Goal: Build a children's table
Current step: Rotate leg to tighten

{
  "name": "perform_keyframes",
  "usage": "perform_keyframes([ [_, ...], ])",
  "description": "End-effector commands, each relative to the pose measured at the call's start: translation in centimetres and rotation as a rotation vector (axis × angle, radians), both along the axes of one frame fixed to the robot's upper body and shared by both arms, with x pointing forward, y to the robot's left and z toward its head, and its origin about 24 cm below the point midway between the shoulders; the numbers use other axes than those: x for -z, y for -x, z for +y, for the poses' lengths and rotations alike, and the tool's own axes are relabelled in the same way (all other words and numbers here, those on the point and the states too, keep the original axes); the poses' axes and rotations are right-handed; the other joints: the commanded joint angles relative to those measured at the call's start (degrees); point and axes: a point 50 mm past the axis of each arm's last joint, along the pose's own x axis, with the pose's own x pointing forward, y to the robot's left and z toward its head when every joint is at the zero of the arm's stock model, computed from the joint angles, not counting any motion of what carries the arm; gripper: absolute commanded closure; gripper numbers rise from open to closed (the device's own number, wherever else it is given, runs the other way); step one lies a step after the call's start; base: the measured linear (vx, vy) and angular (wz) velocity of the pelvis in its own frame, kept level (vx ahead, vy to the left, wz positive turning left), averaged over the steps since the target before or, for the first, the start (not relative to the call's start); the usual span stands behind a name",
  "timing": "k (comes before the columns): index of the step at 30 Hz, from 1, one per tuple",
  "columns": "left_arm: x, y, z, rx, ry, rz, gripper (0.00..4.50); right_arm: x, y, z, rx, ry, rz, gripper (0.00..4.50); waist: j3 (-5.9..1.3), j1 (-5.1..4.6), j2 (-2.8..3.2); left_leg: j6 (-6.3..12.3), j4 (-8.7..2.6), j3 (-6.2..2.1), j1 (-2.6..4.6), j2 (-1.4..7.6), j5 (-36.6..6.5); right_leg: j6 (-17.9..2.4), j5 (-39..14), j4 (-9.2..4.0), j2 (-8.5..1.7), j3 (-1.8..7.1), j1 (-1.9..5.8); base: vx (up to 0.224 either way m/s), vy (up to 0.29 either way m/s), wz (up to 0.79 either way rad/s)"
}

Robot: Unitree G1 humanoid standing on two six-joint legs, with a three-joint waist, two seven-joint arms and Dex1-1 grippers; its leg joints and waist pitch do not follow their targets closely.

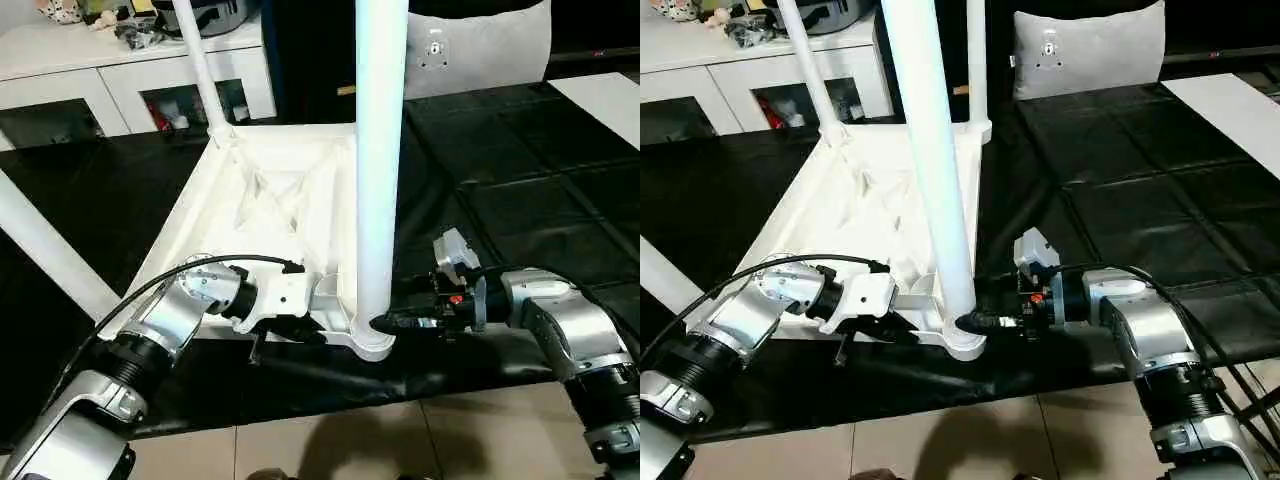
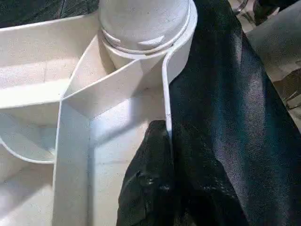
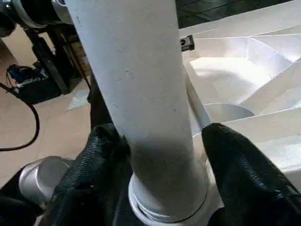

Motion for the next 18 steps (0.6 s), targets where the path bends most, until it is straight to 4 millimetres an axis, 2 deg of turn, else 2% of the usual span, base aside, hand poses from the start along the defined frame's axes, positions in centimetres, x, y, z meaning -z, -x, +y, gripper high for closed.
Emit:
perform_keyframes([
  [1, 0.4, 0.8, -0.5, 0.09, -0.032, 0.015, 4.5, -0.4, -0.2, 0.7, -0.019, -0.015, -0.006, 1.9, -4.15, -0.37, -1.12, 5.64, -3.95, -0.93, 0.04, 2.92, -3.1, 0.4, -21.2, -4.18, -4.29, 3.91, 3.78, 0.0, 0.0, 0.0],
  [3, 0.4, 0.8, -0.6, 0.092, -0.03, 0.018, 4.5, -0.4, -0.1, 0.9, -0.022, -0.023, -0.002, 2.18, -4.18, -0.47, -0.92, 5.5, -3.97, -1.01, 0.06, 2.98, -3.4, 0.3, -20.7, -4.16, -4.24, 3.89, 3.79, 0.0, 0.0, 0.0],
  [6, 0.4, 0.7, -0.8, 0.084, -0.02, 0.017, 4.5, -0.1, 0.1, 1.4, -0.038, -0.031, 0.012, 2.26, -4.23, -0.48, -1.04, 5.5, -3.94, -0.99, -0.01, 2.91, -3.2, 0.1, -20.1, -4.07, -4.27, 3.92, 3.85, 0.0, 0.0, 0.0],
  [7, 0.4, 0.7, -0.9, 0.082, -0.019, 0.017, 4.5, 0.0, 0.2, 1.5, -0.04, -0.032, 0.015, 2.44, -4.21, -0.49, -1.04, 5.48, -3.93, -0.96, 0.0, 2.87, -3.3, 0.2, -20.3, -4.09, -4.24, 3.89, 3.83, 0.0, 0.0, 0.0],
  [12, 0.5, 0.7, -0.8, 0.052, -0.002, 0.03, 4.5, 0.1, 0.3, 1.9, -0.005, -0.061, 0.014, 2.54, -4.19, -0.49, -1.16, 5.3, -3.99, -0.97, 0.07, 2.92, -3.3, 0.4, -20.9, -4.18, -4.23, 3.86, 3.81, 0.0, 0.0, 0.0],
  [14, 0.5, 0.4, -0.6, -0.015, 0.014, 0.032, 4.5, 0.0, -0.4, 2.4, 0.109, -0.075, -0.018, 2.55, -4.05, -0.7, -1.0, 4.91, -4.08, -0.98, 0.02, 2.88, -3.6, 0.4, -21.5, -4.28, -4.32, 3.85, 3.79, 0.0, 0.0, 0.0],
  [15, 0.5, 0.0, -0.7, -0.064, 0.021, 0.032, 4.5, 0.0, -0.8, 2.8, 0.171, -0.08, -0.033, 2.56, -3.91, -1.14, -0.84, 4.22, -4.14, -0.99, 0.04, 2.79, -4.3, 0.6, -22.4, -4.44, -4.31, 3.69, 3.78, 0.0, 0.0, 0.0],
  [16, 0.5, 0.0, -0.7, -0.072, 0.022, 0.032, 4.5, 0.0, -0.9, 2.8, 0.181, -0.08, -0.034, 2.56, -3.86, -1.37, -0.95, 3.9, -4.19, -1.0, 0.07, 2.63, -4.7, 0.9, -23.2, -4.65, -4.2, 3.58, 3.76, 0.0, 0.0, 0.0],
  [17, 0.3, -0.9, -1.1, -0.179, 0.048, 0.016, 4.5, 0.1, -1.8, 3.4, 0.311, -0.074, -0.044, 2.56, -3.68, -1.96, -0.69, 3.13, -4.14, -0.86, 0.27, 2.35, -5.8, 1.4, -25.0, -5.02, -4.04, 3.37, 3.68, 0.0, 0.0, 0.0],
  [18, 0.2, -1.2, -1.2, -0.21, 0.055, 0.01, 4.5, 0.1, -2.0, 3.6, 0.347, -0.069, -0.045, 2.56, -3.33, -2.25, -0.74, 2.77, -4.21, -0.84, 0.44, 2.2, -6.8, 1.9, -26.7, -5.6, -3.91, 3.11, 3.49, 0.0, 0.0, 0.0],
])
